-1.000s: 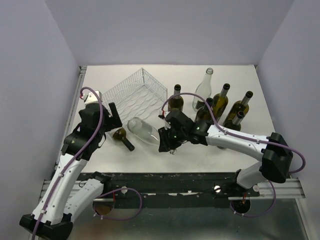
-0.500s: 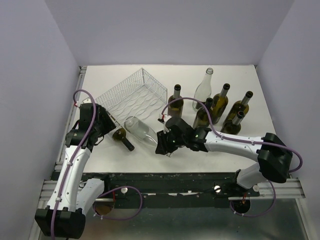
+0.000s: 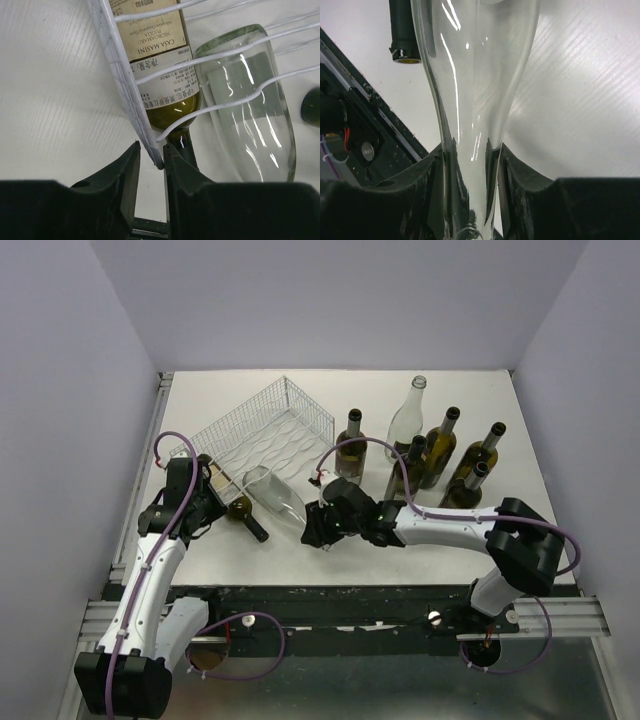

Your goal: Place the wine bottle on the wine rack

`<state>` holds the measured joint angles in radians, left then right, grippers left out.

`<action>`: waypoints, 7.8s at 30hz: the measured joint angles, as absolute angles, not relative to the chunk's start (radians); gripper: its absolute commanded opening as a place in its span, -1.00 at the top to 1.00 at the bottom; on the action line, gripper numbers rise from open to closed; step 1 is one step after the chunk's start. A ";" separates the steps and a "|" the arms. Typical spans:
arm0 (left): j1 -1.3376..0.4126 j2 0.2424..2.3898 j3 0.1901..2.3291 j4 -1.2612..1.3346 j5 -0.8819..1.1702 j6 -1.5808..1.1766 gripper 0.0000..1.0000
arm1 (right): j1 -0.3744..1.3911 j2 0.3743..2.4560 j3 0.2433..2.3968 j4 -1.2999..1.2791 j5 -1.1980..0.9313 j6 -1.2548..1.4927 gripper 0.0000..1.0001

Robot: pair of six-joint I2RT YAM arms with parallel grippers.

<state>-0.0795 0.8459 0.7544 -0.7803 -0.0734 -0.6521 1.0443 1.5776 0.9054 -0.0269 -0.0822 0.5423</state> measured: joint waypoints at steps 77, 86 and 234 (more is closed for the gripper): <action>-0.078 0.788 0.821 -0.815 -0.059 -0.622 0.11 | 1.073 2.046 1.353 0.257 0.253 0.319 -0.77; -0.078 0.718 0.996 -0.823 -0.060 -0.575 -0.25 | 1.072 1.827 1.406 0.050 0.249 0.305 -0.82; -0.361 0.768 0.940 -0.698 0.606 0.953 1.00 | 0.850 1.538 1.845 -0.958 -0.381 0.241 -0.63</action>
